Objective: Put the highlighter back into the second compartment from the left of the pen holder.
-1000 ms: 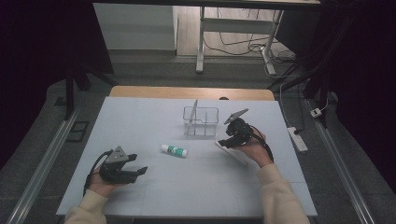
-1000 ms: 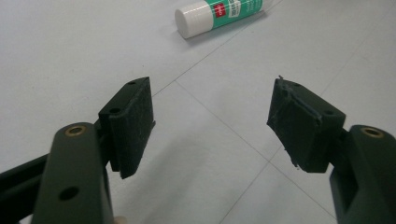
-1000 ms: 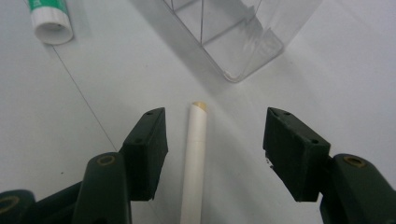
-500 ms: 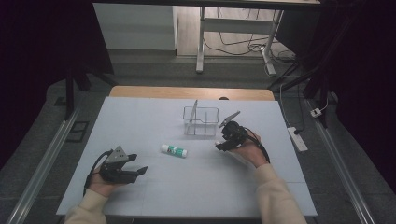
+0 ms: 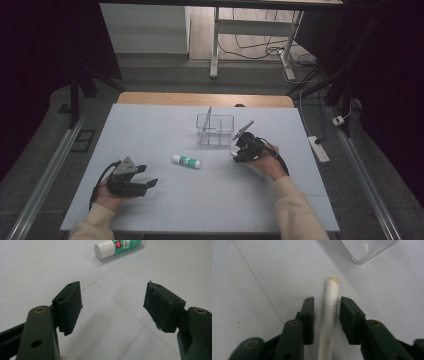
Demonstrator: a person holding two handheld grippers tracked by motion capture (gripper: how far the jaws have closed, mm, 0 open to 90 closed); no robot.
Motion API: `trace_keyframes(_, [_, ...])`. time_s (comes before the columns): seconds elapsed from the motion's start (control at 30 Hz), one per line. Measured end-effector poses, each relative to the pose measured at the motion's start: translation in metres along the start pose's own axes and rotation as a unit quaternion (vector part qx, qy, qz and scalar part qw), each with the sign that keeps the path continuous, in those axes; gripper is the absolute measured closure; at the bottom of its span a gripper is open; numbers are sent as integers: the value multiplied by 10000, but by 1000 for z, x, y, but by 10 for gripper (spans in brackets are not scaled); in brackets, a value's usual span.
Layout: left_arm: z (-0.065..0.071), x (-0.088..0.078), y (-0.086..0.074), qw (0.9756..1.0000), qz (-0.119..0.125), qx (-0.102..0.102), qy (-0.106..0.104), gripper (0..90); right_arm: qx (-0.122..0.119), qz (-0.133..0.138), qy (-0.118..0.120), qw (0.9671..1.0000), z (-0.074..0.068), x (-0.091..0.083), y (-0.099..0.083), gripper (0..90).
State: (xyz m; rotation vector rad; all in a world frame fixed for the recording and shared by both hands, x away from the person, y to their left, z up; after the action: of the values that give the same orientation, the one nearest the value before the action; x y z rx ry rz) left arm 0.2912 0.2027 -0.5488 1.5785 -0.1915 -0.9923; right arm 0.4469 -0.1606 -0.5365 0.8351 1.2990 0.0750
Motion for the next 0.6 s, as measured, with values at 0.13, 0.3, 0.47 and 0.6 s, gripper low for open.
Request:
trace_keyframes(0.13, [1, 0, 0, 10000, -8, 15, -2, 309, -24, -45, -2, 10000, -1, 0, 1, 742])
trace_keyframes(0.3, [0, 0, 0, 10000, -4, 2, 9, 308, -51, -142, 12, 9999, -2, 1, 2, 775])
trace_keyframes(0.47, [0, -1, 0, 10000, -10, 3, 19, 309, -100, -99, 19, 9999, -3, 1, 2, 777])
trace_keyframes(0.6, [-1, -1, 0, 10000, -10, -3, 25, 309, -84, 37, 11, 10000, -4, -2, 4, 778])
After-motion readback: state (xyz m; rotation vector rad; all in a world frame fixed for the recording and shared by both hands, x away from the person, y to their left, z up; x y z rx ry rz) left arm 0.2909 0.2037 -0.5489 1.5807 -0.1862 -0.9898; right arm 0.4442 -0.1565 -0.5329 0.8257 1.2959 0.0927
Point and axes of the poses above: each handheld gripper's, and its own axes: x roughly forward along the jaws, y roughly out of its top, z roughly to its right, the point moved 4 cm from there along x, roughly forward along the jaws, and after that the axes turned 12 degrees about z, right-handed, at the moved point
